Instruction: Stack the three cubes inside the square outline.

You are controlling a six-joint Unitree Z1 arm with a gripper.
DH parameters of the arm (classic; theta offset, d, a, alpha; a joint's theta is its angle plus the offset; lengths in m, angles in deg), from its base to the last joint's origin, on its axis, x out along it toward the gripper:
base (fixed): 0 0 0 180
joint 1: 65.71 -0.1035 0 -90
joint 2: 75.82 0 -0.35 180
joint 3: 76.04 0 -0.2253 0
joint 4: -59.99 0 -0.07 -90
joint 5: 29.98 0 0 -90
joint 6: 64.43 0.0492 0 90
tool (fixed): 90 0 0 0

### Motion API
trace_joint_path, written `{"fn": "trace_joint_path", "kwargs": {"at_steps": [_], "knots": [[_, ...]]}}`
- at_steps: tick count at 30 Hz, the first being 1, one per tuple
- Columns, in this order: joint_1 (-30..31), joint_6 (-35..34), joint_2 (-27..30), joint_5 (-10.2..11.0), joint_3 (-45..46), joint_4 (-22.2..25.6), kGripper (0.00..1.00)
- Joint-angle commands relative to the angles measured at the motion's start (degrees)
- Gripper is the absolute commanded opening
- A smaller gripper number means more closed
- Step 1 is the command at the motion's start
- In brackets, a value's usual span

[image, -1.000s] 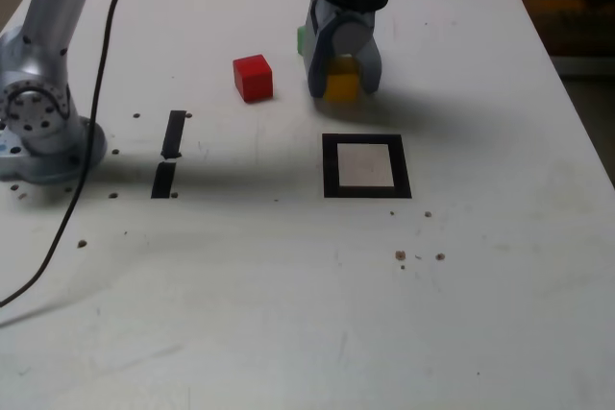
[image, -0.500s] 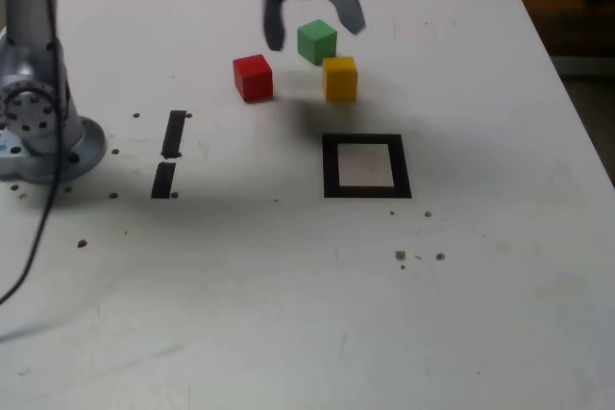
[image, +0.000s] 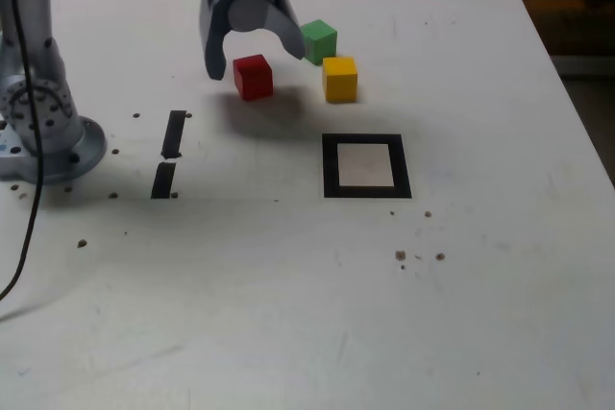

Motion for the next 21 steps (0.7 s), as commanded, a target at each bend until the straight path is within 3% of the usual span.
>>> {"fn": "trace_joint_path", "kwargs": {"at_steps": [1,10,21], "knots": [[-1.0,-0.2,-0.5,0.5,0.9,-1.4,0.96],[-2.9,-0.2,-3.9,0.8,2.8,-5.8,0.86],[-2.9,-2.3,-4.9,0.8,4.8,-9.4,0.47]]}}
